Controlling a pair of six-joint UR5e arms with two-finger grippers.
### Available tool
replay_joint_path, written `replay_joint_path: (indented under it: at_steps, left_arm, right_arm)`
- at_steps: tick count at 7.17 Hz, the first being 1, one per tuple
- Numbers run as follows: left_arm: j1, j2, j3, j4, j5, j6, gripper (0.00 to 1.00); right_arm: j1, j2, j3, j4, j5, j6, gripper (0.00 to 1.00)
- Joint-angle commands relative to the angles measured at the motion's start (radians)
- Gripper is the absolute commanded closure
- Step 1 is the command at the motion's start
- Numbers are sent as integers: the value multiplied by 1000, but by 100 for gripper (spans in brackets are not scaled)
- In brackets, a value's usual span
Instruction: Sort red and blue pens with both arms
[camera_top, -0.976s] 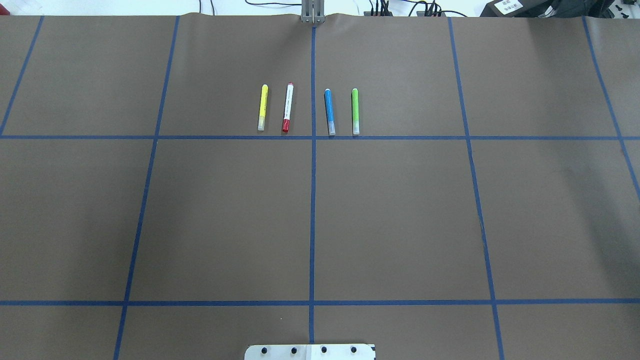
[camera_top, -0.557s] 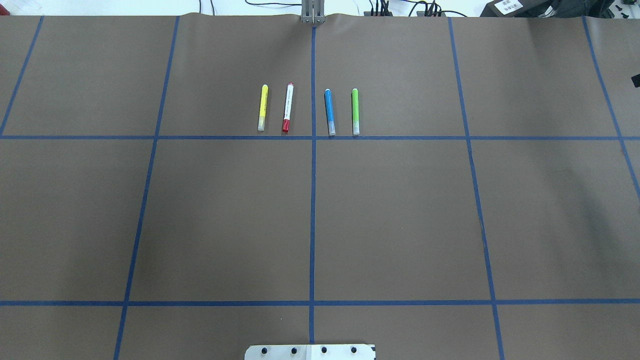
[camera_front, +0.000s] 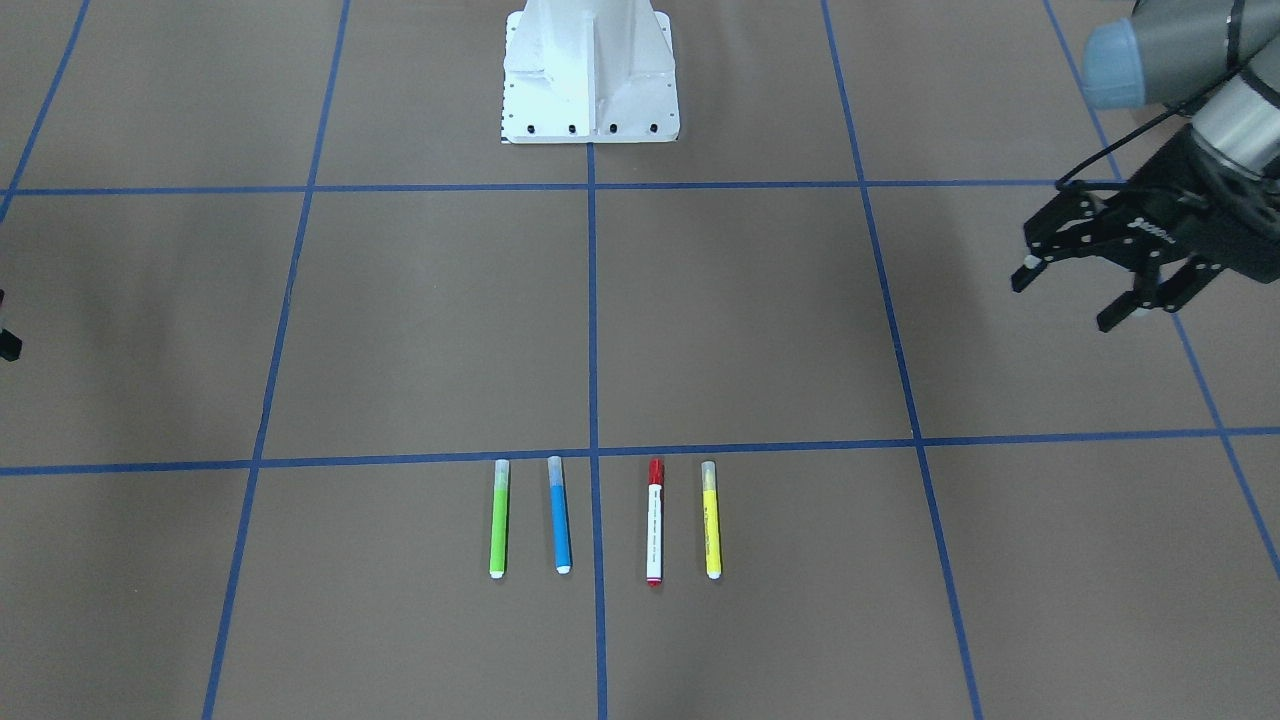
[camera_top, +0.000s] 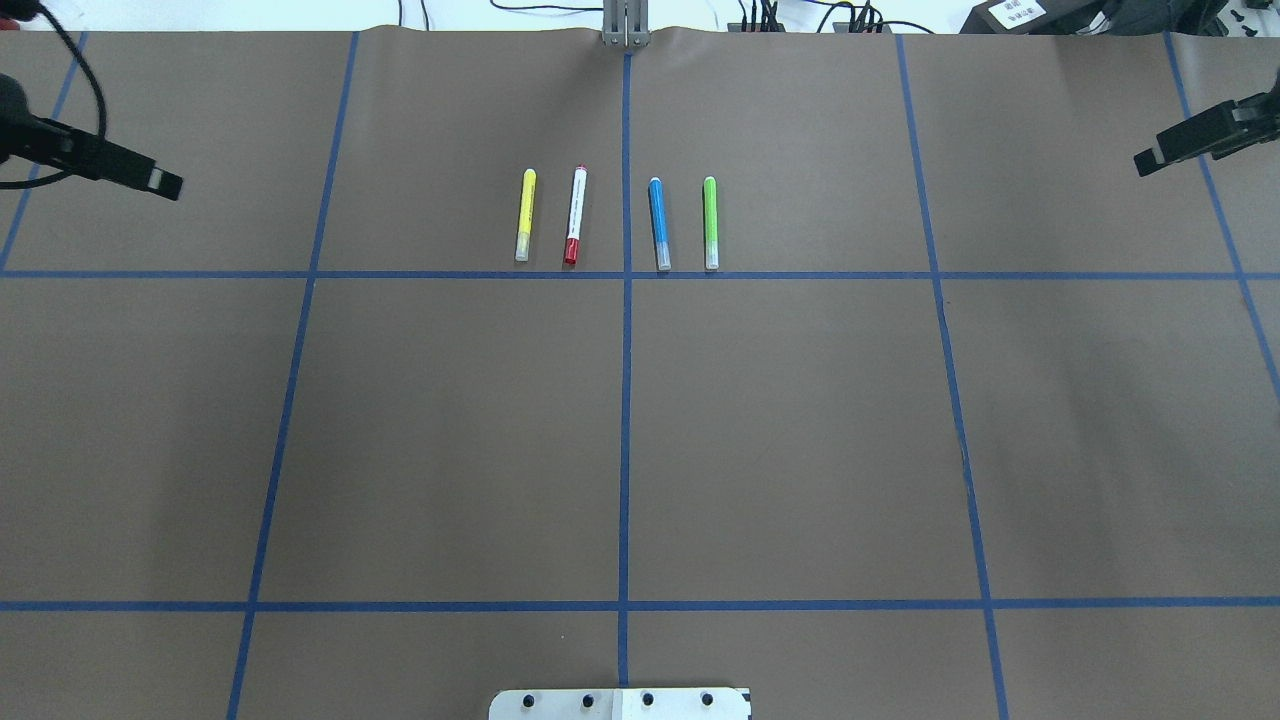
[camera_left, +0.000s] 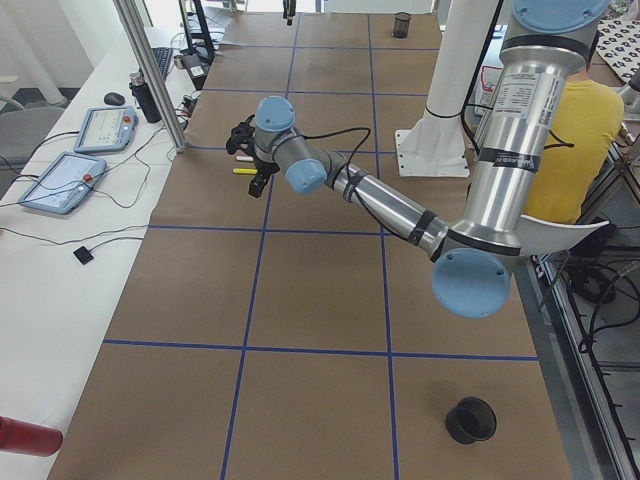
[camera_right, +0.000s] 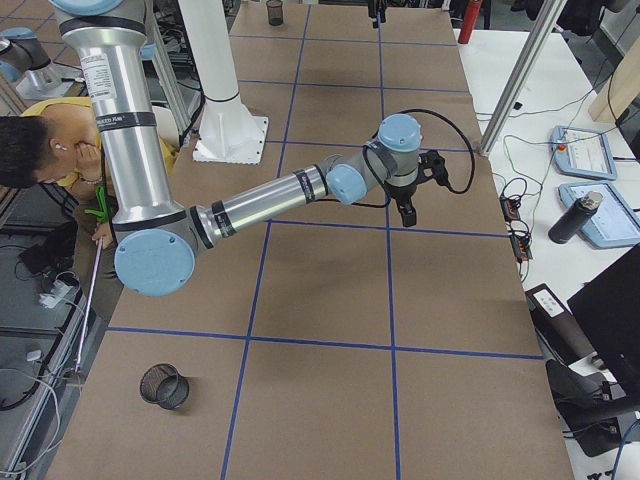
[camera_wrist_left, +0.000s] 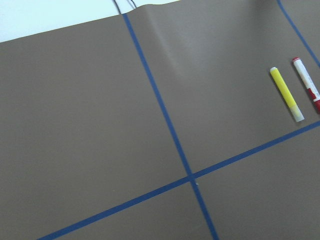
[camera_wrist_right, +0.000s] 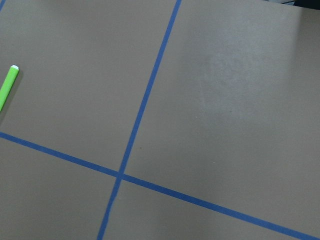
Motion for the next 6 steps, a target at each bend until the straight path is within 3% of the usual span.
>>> replay_joint_path:
  at_steps: [1, 3, 4, 6]
  left_arm:
    - [103, -169, 71, 1, 5, -172, 0]
    - [176, -315, 203, 0, 22, -249, 0]
    - [215, -381, 272, 0, 77, -276, 0]
    - [243, -530, 474, 0, 113, -284, 0]
  right_arm:
    - [-84, 65, -1, 14, -9, 169, 0]
    - [-179, 125, -2, 14, -114, 292, 0]
    - [-214, 147, -5, 12, -148, 316, 0]
    - [-233, 148, -10, 12, -164, 316, 0]
